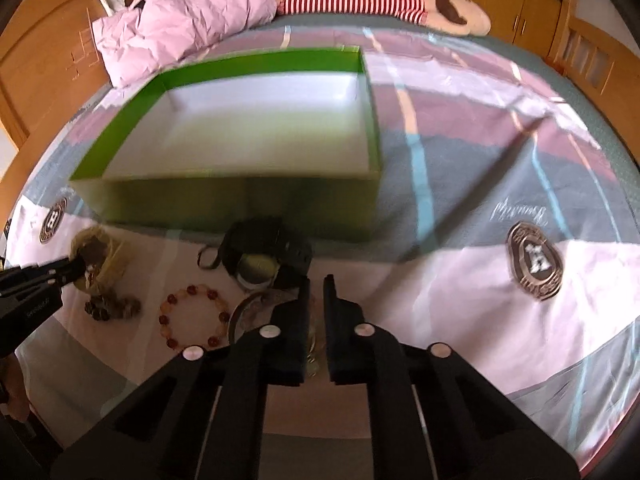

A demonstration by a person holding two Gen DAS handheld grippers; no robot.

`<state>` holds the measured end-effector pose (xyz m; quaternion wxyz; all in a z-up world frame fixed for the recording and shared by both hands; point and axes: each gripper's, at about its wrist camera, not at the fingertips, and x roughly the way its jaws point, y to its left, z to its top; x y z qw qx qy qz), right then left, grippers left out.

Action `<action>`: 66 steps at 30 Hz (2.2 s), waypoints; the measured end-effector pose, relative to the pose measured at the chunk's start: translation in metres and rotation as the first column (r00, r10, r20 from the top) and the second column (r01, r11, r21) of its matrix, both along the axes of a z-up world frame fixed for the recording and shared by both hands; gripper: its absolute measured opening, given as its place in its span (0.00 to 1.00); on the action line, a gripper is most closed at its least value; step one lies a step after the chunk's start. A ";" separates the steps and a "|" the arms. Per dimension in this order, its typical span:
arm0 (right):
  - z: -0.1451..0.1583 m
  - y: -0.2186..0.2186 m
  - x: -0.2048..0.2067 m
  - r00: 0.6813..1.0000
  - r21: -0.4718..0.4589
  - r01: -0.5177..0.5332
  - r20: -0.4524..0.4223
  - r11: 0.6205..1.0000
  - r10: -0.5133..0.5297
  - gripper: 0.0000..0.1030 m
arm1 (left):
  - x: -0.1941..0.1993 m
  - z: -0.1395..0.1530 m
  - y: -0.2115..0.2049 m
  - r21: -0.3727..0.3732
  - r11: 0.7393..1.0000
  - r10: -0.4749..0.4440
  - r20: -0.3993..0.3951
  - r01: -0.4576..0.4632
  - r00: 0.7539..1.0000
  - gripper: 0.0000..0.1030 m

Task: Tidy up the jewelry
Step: 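Grasp the cream-white watch with the left tool while the right tool grasps the black watch, then lower both watches into the green box and open both tools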

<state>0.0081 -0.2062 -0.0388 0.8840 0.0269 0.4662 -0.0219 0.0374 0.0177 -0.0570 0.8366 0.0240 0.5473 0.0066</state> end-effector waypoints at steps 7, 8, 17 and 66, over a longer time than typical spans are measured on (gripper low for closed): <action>0.002 -0.004 0.005 0.998 0.024 -0.026 0.051 0.999 0.025 0.50 | 0.005 0.002 0.015 -0.039 0.998 0.047 -0.011 -0.047 0.999 0.34; 0.002 0.000 0.004 0.997 0.011 -0.047 0.059 0.999 0.046 0.54 | 0.005 0.002 0.014 -0.038 0.998 0.045 -0.010 -0.045 0.999 0.38; -0.002 0.015 0.009 0.986 0.038 -0.160 0.051 0.986 0.158 0.55 | 0.006 0.004 0.013 -0.033 0.998 0.049 0.008 -0.049 0.999 0.52; 0.054 0.017 0.012 0.960 0.098 -0.209 0.211 0.973 0.185 0.33 | 0.008 0.072 -0.012 -0.090 0.993 -0.045 0.301 0.076 0.953 0.17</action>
